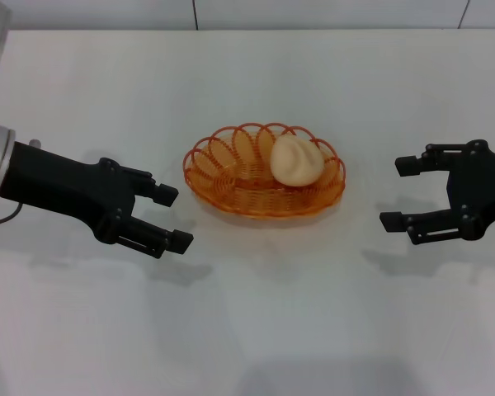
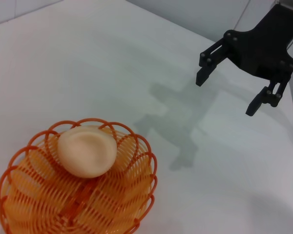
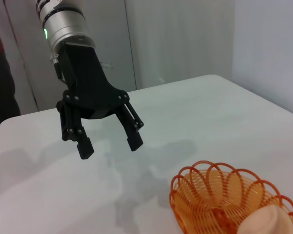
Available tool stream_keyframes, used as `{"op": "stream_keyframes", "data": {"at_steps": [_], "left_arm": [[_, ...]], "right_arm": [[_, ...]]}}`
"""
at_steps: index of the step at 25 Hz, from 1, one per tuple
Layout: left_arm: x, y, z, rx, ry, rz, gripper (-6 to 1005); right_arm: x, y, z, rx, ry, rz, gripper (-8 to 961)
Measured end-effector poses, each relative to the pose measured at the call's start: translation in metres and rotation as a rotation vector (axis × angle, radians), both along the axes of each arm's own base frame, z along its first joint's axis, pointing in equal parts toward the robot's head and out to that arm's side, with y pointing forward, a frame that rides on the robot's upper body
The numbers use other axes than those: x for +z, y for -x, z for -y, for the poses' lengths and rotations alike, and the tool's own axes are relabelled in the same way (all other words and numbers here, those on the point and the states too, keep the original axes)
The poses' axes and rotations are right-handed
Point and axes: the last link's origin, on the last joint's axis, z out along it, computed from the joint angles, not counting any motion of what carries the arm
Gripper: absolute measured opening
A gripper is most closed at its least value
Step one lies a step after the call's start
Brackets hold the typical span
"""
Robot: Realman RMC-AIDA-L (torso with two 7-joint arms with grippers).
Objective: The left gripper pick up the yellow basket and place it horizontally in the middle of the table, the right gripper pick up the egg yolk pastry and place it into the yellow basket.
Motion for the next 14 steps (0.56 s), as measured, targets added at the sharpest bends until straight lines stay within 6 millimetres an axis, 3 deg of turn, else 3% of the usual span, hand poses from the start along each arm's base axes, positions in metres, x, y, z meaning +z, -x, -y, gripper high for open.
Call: {"op": "stream_keyframes", "data": {"at_steps": [14], "left_arm": [[-0.0018,-0.0015,0.0,-0.002,0.003,0.004,862]], "right_arm": [[-0.0006,0.0011,0.0003,0.001,0.005,0.0,817]]}}
